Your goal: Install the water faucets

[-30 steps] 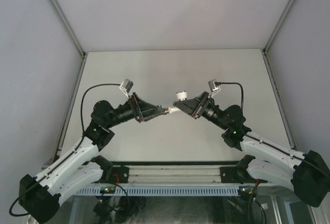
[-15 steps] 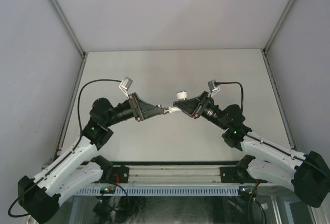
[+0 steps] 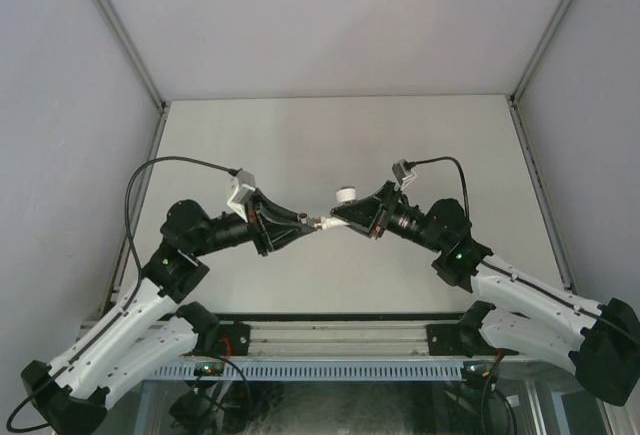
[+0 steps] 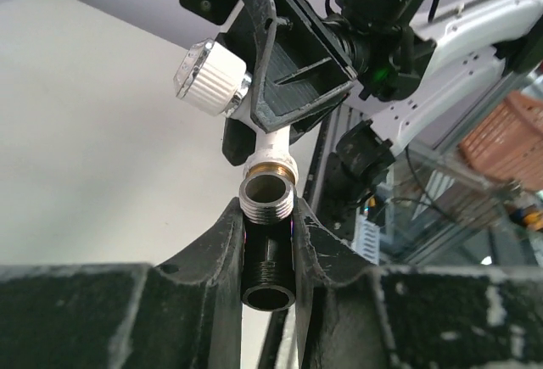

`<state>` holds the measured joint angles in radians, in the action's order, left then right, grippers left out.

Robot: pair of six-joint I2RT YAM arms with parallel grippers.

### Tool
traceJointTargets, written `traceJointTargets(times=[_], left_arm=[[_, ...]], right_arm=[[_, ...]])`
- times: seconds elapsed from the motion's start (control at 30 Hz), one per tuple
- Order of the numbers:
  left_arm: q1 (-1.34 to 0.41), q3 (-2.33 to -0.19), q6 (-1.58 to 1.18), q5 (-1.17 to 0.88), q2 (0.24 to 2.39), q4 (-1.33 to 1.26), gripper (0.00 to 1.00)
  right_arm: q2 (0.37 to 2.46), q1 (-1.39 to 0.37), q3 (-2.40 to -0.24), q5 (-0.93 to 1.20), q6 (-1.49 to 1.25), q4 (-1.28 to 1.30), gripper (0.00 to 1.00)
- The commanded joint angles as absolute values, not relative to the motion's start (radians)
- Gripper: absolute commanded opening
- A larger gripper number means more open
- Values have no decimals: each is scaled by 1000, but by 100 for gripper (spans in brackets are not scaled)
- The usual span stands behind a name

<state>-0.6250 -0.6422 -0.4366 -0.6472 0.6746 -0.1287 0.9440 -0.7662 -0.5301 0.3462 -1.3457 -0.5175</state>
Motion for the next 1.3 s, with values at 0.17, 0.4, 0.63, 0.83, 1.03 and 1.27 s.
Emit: traceJointTargets(times=[0.17, 0.4, 0.63, 0.83, 1.03, 1.27], left_arm=[[-627, -704, -215, -695, 612, -197, 0], [-627, -684, -288, -765, 620, -296, 0], [-627, -686, -232, -738, 599, -229, 0], [-628, -680, -240, -749, 589, -217, 0], [-628, -672, -237, -736, 568, -199, 0], [-627, -668, -252, -724, 562, -178, 0]], right_arm=[[919, -764, -562, 418, -1233, -538, 49], [934, -749, -562, 463, -1137, -617, 65], [894, -729, -579, 536, -916, -599, 86], [770, -730, -588, 516, -467, -431, 91], [654, -731, -588, 534, -180, -314, 94], [548, -782, -586, 527, 389, -100, 99]])
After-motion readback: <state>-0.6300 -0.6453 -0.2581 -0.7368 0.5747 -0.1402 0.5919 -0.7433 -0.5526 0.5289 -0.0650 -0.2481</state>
